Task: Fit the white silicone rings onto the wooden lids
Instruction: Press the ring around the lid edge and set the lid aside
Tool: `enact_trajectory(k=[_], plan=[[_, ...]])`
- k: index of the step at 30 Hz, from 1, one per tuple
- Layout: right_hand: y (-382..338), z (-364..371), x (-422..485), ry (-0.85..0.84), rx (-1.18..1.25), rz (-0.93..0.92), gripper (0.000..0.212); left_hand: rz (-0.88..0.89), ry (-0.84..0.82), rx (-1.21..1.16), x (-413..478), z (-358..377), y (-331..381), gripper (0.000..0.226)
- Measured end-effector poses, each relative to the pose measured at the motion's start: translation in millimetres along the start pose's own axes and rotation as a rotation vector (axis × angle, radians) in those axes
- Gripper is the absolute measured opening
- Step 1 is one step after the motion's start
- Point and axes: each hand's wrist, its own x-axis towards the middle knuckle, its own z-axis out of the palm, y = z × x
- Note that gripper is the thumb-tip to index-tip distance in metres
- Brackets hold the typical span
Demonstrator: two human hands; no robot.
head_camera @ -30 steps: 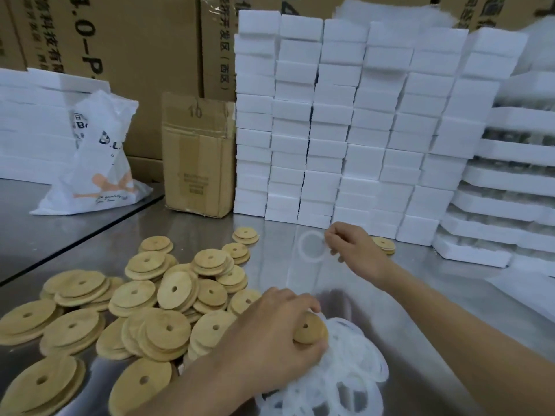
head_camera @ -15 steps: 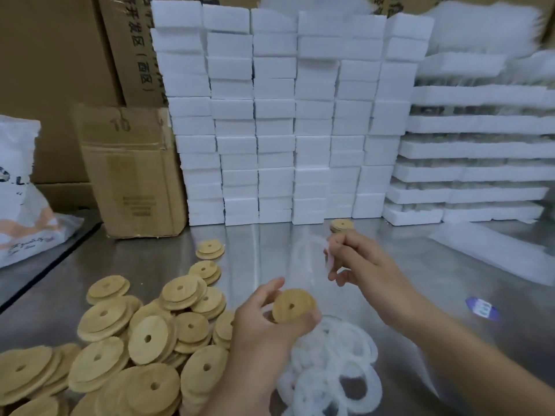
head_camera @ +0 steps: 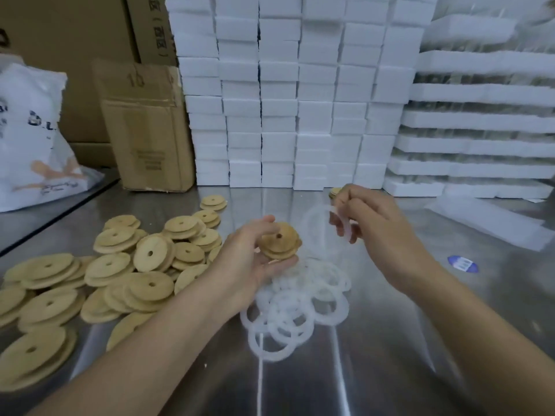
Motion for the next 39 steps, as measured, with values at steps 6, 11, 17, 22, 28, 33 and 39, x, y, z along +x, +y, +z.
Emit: enact_trajectory(k=[6,11,17,22,28,33,39], plan=[[10,20,-20,-0.075,-0.232,-0.070,0.017,0.036,-0.125,0.010,-14,14,4,0.045],[15,20,-18,0.040,-0.282,-0.147,0.013,0.160,-0.219,0.299,-17,19,-5,0.038],[20,19,-17,0.071,-0.312,-0.133,0.015,0.240,-0.246,0.420,-17,15,-11,0.042],[24,16,-16,0.080,-0.315,-0.147,0.016,0.288,-0.270,0.485,-18,12,-9,0.030],[21,16,-16,0.098,-0.314,-0.180,0.016,0.375,-0.274,0.545,-17,12,-8,0.025],[20,12,-15,0.068,-0.339,-0.180,0.014,0.430,-0.294,0.566,-16,9,-4,0.027],[18,12,-16,0.080,-0.344,-0.173,0.014,0.451,-0.263,0.579,-15,7,-2,0.018]])
